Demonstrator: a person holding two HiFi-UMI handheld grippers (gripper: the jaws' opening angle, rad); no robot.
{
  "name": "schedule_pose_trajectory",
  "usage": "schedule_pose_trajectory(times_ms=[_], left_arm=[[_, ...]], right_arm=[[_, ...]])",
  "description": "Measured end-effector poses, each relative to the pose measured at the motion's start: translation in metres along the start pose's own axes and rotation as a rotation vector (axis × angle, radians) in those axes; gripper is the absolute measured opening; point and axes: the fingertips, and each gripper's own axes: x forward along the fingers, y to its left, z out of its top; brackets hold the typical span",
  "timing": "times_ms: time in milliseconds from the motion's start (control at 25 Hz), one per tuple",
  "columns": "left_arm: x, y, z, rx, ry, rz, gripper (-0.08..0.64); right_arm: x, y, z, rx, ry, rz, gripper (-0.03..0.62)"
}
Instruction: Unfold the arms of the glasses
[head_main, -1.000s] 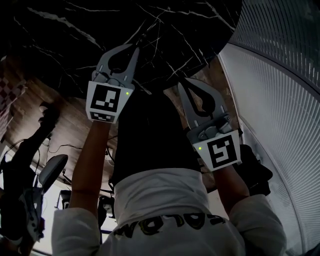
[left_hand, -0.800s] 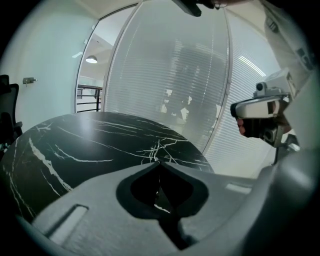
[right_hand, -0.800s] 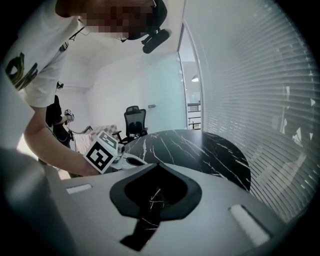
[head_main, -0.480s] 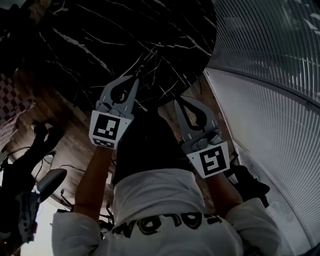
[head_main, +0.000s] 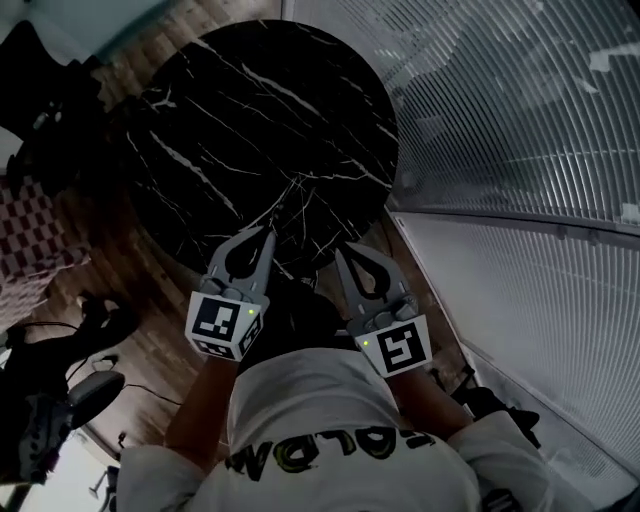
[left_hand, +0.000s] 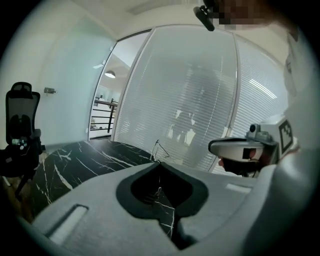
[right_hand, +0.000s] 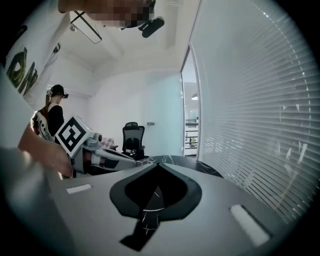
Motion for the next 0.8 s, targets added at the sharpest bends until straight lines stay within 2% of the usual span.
schedule_pose_trajectory(times_ms=[240, 400, 680, 800], left_arm=[[-0.023, -0.014, 0.049, -0.008, -0.081, 0.019, 0.003], [-0.039, -0.028, 0.072, -0.007, -0.13, 0.029, 0.003], [-0.055, -0.05, 0.09, -0.005, -0.181, 0.017, 0.003], [-0.055, -0.054, 0.091, -0.015, -0.183, 0.01, 0.003]], right_arm=[[-0.012, 0.003, 0.038, -0.008, -0.037, -0.008, 0.002], [-0.024, 0.009, 0.05, 0.007, -0.022, -0.015, 0.0], [-0.037, 0.014, 0.062, 0.024, -0.064, -0.022, 0.002], [-0.037, 0.014, 0.063, -0.008, -0.09, -0.026, 0.002]])
